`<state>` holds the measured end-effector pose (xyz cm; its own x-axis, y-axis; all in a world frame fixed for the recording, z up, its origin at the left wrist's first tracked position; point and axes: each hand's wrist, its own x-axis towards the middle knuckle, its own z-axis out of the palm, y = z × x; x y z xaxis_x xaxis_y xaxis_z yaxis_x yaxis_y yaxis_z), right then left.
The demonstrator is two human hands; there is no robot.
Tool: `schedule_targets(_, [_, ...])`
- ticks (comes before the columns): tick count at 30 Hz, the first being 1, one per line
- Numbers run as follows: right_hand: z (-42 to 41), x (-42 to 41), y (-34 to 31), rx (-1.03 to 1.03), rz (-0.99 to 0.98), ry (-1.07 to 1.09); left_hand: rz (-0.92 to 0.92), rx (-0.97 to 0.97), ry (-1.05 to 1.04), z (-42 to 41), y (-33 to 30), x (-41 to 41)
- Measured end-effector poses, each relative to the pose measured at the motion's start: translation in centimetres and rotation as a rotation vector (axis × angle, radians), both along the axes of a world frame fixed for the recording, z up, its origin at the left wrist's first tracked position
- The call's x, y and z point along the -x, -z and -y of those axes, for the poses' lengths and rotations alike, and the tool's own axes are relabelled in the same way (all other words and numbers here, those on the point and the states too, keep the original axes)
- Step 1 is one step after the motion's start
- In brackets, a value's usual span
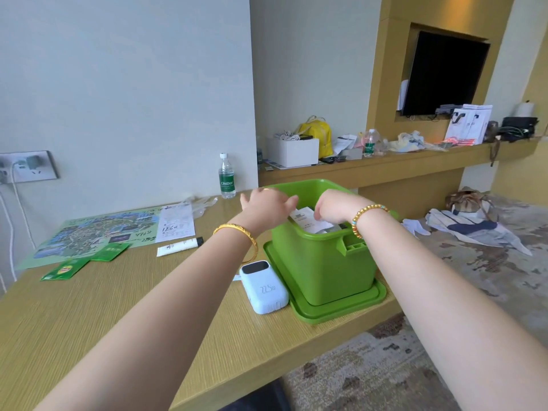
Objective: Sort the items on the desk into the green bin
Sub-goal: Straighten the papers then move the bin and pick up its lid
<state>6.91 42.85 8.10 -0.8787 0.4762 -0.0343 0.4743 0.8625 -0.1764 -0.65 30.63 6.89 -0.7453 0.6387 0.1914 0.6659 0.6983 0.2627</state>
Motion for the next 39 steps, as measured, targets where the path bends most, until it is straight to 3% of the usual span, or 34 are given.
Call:
schedule_targets(4, [2.9, 1.7, -0.5, -0.128, -0.338, -0.001, -0.098, -0.355, -0.046, 4.2, 0.1, 1.8])
schedule_targets(7, [7.1, 3.9, -0.4, -0.111, -0.65, -0.156, -0.139, -0.438, -0.104, 8.2, 0.8, 3.7])
schedule_targets(9, [10.5, 6.2, 0.6, -0.05, -0.725, -0.267, -0.126, -0.427, -0.159, 11.1, 2.0, 5.3])
schedule_targets(14, [17.8, 12.3, 6.6, 0.007, -0.488, -0.446, 0.006, -0.277, -0.371, 18.6, 6.6, 10.1])
schedule_targets(21, [21.4, 18.5, 14.5, -0.021, -0.237, -0.41, 0.134, -0.062, -0.618, 26.7, 12.1, 15.6])
schedule_targets(25, [21.0, 21.0, 17.4, -0.082, -0.209, -0.316, 0.152, 0.026, -0.74, 29.3, 14.5, 18.4])
schedule_targets(33, [21.4, 25.6, 19.1, -0.114, -0.289, -0.308, 0.117, 0.061, -0.79, 32.3, 16.9, 23.2])
schedule_targets(39, [22.2, 26.8, 18.9, -0.164, -0.37, -0.276, -0.136, 0.306, -0.764, 32.2, 15.9, 24.5])
